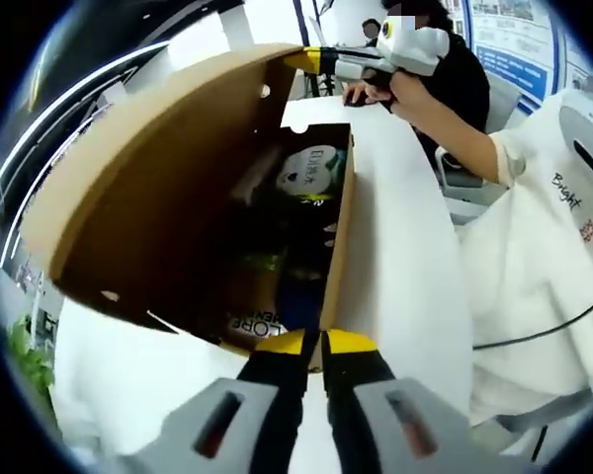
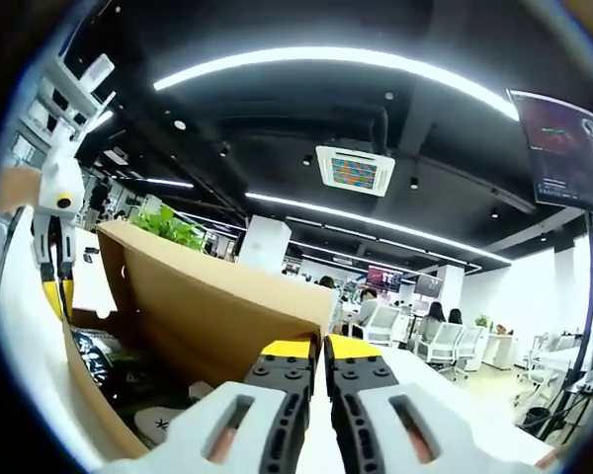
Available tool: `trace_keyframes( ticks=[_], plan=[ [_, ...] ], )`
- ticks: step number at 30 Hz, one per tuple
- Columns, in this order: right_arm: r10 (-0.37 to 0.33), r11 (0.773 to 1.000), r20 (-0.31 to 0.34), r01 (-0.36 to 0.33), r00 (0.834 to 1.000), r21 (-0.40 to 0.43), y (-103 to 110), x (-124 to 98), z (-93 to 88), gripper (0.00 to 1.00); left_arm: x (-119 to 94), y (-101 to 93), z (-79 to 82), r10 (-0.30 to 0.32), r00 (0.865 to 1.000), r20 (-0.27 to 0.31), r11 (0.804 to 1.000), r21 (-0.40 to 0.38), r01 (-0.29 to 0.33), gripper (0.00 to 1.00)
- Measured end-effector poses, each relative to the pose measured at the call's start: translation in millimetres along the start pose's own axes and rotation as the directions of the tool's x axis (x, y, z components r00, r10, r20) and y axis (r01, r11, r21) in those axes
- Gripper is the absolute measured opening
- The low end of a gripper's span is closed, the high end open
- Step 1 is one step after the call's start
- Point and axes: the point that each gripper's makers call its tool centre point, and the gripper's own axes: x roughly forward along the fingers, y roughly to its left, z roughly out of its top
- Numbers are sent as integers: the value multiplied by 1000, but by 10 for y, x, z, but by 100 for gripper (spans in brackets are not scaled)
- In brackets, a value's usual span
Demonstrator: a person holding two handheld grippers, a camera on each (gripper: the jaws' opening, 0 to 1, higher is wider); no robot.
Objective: Operate the shoe box by opening the lid, removing the specified soft item, and placing it in the target area until the item is outside and the box remains undamaged.
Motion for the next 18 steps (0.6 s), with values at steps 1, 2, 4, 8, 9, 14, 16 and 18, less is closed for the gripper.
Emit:
trace_keyframes(
  ticks=[1,2,4,8,9,14,16,18],
  plan=[
    [-1,1000,2,1,1000,1,-1,-2,2,2,2,-18,-4,-13,1000,-10,1000,17,13,5],
    [0,1000,3,0,1000,3,-1,-2,3,2,8,-18,-3,-15,1000,-13,1000,23,15,5],
    [1,1000,3,-1,1000,8,-1,-4,4,2,34,-13,-7,-26,999,-28,1000,17,26,5],
    [2,1000,1,-2,1000,9,-3,-1,8,2,82,-24,-18,-45,998,-48,999,14,46,5],
    [3,1000,1,-3,1000,11,-2,1,9,2,94,-24,-15,-48,997,-53,999,12,49,5],
    [2,1000,3,-2,1000,11,-8,12,19,2,168,-48,-24,-51,996,-78,998,38,54,6],
    [5,1000,0,-5,1000,13,-8,14,20,2,170,-36,-26,-57,994,-92,998,30,60,6],
    [11,1000,-3,-11,1000,16,-11,14,21,2,171,-34,-28,-65,993,-99,998,10,67,5]
  ],
)
